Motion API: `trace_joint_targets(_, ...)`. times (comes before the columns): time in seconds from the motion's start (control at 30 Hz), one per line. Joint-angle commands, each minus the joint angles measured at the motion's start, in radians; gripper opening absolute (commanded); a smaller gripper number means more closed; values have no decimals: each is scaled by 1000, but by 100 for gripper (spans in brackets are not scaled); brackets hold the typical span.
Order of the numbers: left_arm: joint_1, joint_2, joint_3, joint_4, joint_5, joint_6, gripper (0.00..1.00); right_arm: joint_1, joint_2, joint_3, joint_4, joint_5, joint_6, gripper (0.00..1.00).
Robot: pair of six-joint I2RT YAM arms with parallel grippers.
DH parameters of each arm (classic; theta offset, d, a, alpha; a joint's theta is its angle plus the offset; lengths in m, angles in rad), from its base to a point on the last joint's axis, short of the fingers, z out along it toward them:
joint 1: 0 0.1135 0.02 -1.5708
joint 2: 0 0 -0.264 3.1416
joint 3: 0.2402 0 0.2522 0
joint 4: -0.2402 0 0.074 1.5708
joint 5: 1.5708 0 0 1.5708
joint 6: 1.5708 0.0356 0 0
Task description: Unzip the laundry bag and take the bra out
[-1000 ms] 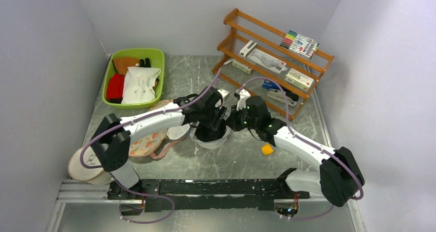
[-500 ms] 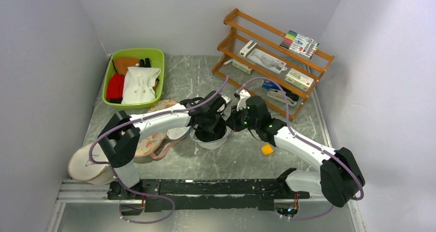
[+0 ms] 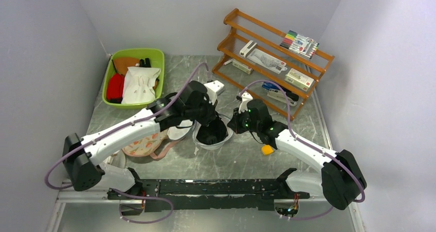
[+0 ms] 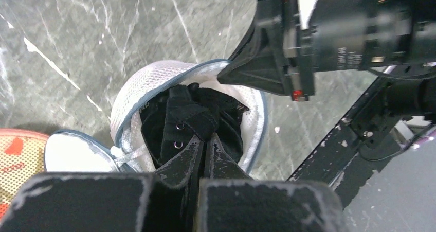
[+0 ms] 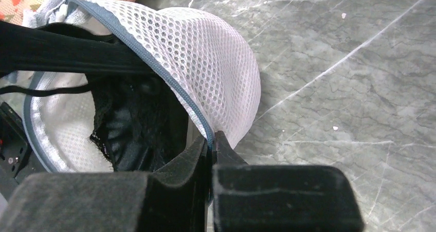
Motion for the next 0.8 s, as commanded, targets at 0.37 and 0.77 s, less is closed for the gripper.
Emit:
trace_joint_targets(0.37, -7, -178, 144, 139, 122, 6, 7, -1, -5, 5, 23, 20, -5, 0)
trace_joint_targets(0.77, -6, -241, 223, 169, 89, 9, 7, -2, -15, -7, 26, 12, -1, 0)
